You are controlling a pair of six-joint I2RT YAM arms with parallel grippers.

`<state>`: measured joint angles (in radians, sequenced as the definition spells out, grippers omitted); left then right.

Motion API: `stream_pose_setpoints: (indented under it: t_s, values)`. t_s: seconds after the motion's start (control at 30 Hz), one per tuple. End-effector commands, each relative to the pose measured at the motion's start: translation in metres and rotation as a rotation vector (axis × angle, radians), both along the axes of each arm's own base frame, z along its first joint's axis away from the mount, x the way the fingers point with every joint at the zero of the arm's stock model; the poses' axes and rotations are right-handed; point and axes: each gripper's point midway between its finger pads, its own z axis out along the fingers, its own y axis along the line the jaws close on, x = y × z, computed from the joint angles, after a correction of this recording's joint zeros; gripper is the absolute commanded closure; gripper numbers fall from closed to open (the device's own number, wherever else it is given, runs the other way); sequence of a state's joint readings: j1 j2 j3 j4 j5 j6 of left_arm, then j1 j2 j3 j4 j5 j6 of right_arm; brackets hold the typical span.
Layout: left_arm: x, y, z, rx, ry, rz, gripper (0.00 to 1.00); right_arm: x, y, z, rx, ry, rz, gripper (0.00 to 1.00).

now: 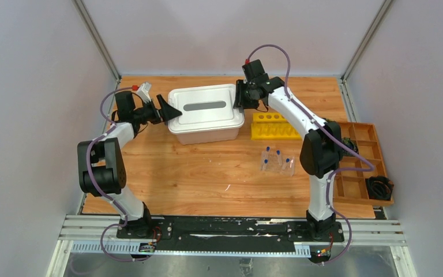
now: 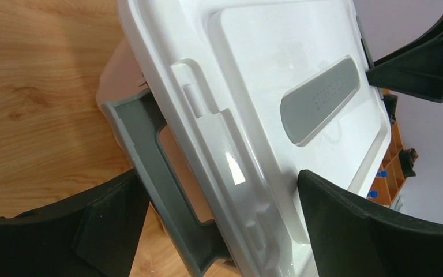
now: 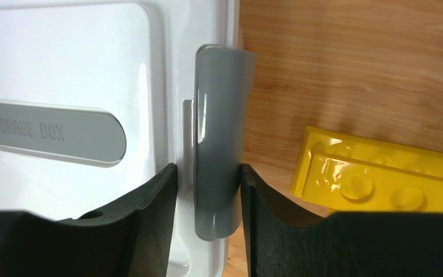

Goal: Organize the chemistry lab equipment

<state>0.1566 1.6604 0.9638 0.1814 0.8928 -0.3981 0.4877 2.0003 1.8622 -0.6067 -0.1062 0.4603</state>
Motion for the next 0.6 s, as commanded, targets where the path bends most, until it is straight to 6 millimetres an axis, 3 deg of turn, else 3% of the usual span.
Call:
stream_pose_setpoints:
  t_s: [0.0,0.17,0.37,0.57]
  values:
    - [0.002,-0.01,0.01,0.041,-0.08,-0.031,0.01,-0.011,0.004,-0.015,-0.153,0.008,0.026,0.59]
    - [0.002,-0.016,0.013,0.072,-0.099,-0.035,0.12,-0.012,0.0,-0.017,-0.223,-0.012,0.008,0.65]
    - [0.002,-0.023,0.009,0.17,-0.101,-0.061,0.24,-0.012,0.002,-0.018,-0.227,-0.005,0.011,0.6]
    - [0.003,-0.012,0.01,0.285,-0.093,-0.05,0.41,-0.013,0.005,-0.019,-0.22,0.0,0.019,0.6]
